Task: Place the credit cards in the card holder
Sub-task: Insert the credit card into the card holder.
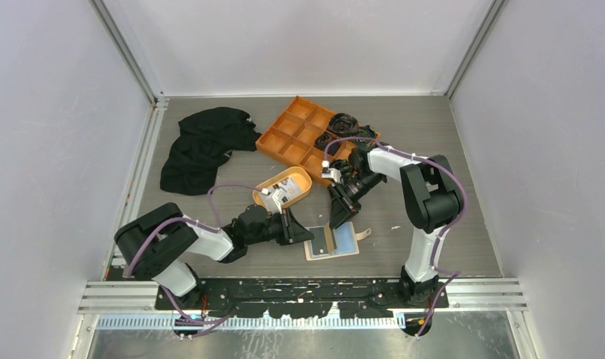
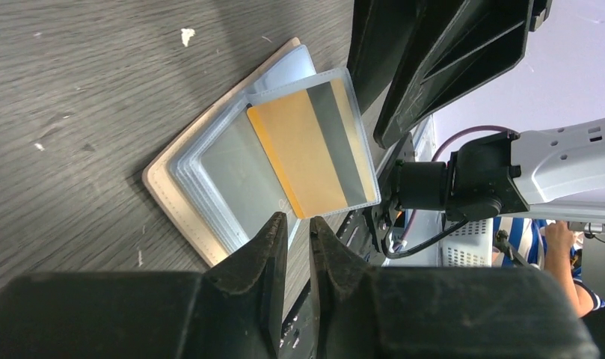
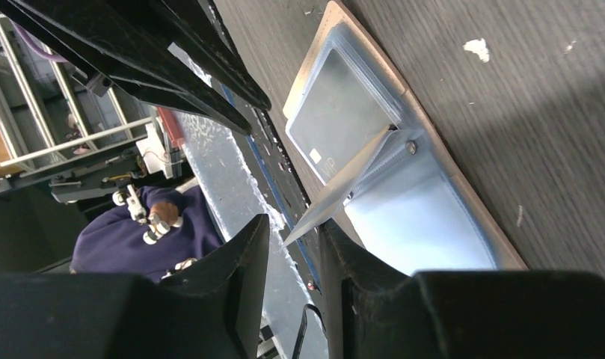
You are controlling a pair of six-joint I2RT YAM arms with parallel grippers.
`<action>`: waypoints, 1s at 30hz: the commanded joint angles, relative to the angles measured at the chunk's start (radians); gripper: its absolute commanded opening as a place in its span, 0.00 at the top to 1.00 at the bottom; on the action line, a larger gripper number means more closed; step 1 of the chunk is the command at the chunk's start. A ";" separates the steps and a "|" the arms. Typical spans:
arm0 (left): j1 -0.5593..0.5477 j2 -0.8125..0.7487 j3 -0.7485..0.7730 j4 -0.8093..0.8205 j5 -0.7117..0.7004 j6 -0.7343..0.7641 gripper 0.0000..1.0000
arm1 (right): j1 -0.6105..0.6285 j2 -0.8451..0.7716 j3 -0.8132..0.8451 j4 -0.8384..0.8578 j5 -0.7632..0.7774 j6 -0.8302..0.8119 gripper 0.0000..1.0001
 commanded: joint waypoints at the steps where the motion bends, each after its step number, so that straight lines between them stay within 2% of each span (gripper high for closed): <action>1: -0.014 0.046 0.047 0.106 0.028 -0.009 0.81 | 0.012 0.023 0.042 -0.054 -0.066 -0.044 0.63; 10: -0.017 0.130 0.067 0.184 0.045 -0.035 0.76 | 0.032 0.074 0.090 -0.146 -0.147 -0.145 0.59; 16: -0.018 0.120 0.066 0.161 0.033 -0.026 0.71 | 0.039 0.136 0.134 -0.248 -0.191 -0.257 0.59; 20: -0.019 0.125 0.068 0.144 0.026 -0.025 0.71 | 0.056 0.137 0.122 -0.196 -0.145 -0.207 0.59; 26: -0.018 0.147 0.074 0.156 0.033 -0.032 0.71 | 0.083 0.066 0.063 0.000 -0.047 -0.047 0.63; 30: -0.018 0.157 0.074 0.168 0.038 -0.036 0.70 | 0.111 0.073 0.064 0.019 -0.013 -0.028 0.68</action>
